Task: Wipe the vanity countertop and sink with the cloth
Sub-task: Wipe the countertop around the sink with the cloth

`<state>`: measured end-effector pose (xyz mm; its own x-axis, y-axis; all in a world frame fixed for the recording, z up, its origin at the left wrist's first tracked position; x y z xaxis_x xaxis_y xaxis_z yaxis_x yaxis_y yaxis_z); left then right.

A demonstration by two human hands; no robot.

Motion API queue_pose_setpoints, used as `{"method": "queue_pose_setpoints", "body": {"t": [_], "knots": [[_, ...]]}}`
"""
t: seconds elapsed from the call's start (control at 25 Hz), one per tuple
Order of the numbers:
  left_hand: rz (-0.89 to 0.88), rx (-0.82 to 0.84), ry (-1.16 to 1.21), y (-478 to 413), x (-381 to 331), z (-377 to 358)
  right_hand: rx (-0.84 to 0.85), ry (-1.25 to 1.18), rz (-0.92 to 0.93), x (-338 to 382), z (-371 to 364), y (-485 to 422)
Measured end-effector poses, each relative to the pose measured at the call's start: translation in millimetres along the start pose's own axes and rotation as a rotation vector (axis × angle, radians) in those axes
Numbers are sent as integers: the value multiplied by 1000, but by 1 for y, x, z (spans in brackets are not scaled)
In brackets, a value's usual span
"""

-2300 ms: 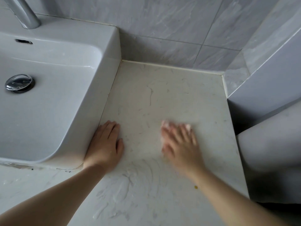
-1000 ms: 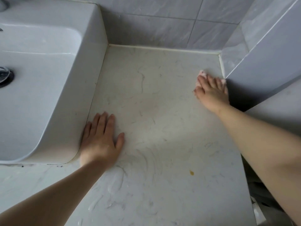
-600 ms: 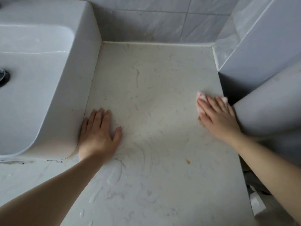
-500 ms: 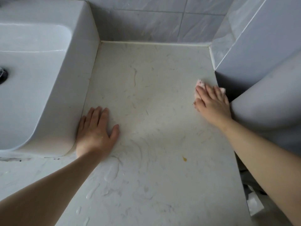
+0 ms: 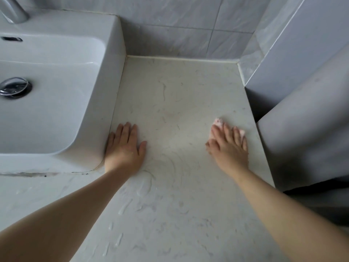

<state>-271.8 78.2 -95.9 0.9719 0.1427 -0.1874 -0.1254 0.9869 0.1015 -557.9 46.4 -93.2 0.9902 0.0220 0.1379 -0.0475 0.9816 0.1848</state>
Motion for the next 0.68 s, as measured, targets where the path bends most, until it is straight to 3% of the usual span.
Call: {"method": "queue_pose_setpoints", "body": {"t": [0.08, 0.2, 0.24, 0.4, 0.48, 0.56, 0.64, 0.68], "knots": [[-80, 15, -23, 11, 0, -2, -81, 25, 172, 35, -11, 59], [-200, 50, -102, 40, 2, -5, -22, 96, 352, 47, -32, 125], [-229, 62, -127, 50, 8, -3, -46, 101, 329, 48, -27, 112], [-307, 105, -151, 64, 9, -6, -23, -67, -141, 34, -7, 29], [-351, 120, -142, 72, 13, -6, -116, -29, 40, 86, -13, 55], [-412, 126, -151, 83, 18, -7, -50, 29, 353, 126, -34, 113], [-487, 109, -154, 91, 24, -4, -53, 114, 481, 116, -36, 118], [-526, 105, -158, 94, 25, -3, -102, 134, 422, 98, -30, 97]]}}
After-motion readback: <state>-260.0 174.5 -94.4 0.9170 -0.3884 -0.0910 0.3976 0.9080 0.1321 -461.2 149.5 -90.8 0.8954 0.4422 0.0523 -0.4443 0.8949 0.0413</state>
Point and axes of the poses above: each hand's wrist, its own y-axis away from the middle knuckle, its own z-axis out of the back of the hand, x = y × z, the point moved 10 cm from there along -y, towards the middle knuckle, and after that the axes turned 6 degrees about x, right-handed, at the moved point
